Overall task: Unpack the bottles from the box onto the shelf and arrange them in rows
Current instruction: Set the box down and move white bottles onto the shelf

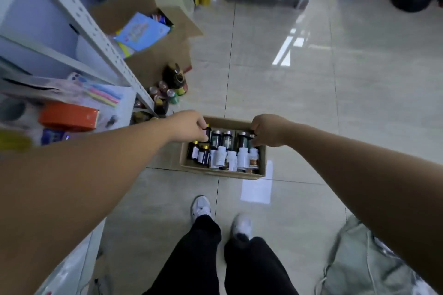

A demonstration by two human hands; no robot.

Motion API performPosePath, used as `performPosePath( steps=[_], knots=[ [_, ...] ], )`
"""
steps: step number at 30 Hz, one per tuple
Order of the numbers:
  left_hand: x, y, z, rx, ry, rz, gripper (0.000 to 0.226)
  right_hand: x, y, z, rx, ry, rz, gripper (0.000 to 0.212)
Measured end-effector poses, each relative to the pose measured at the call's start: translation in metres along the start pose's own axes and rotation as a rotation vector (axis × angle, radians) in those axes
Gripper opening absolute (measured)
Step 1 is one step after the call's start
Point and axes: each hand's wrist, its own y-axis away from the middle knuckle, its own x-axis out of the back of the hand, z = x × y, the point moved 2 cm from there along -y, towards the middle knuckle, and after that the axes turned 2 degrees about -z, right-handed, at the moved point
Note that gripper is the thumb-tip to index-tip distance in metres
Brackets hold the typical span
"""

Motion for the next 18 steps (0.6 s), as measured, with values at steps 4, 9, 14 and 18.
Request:
performPosePath(
  steps=[4,9,14,18],
  knots=[
    [-0.044,-0.071,-0.028,0.038,0.044,-0.081,0.041,-0.043,-0.068,0.02,-0.01,-0.058,-0.077,0.027],
    [-0.127,-0.176,-0.08,0.11,0.092,-0.166,0.03,-0.126,-0.173,0.049,0.01,-0.002,-0.153,0.054],
    [-0.187,-0.239,-0.106,0.152,0.148,-0.143,0.075,-0.189,-0.226,0.065,0.089,0.15,-0.159,0.068],
    [-0.225,-0.278,-0.118,0.138,0.108,-0.08,0.087,-0.23,-0.258,0.077,0.114,0.263,-0.168,0.065]
  ],
)
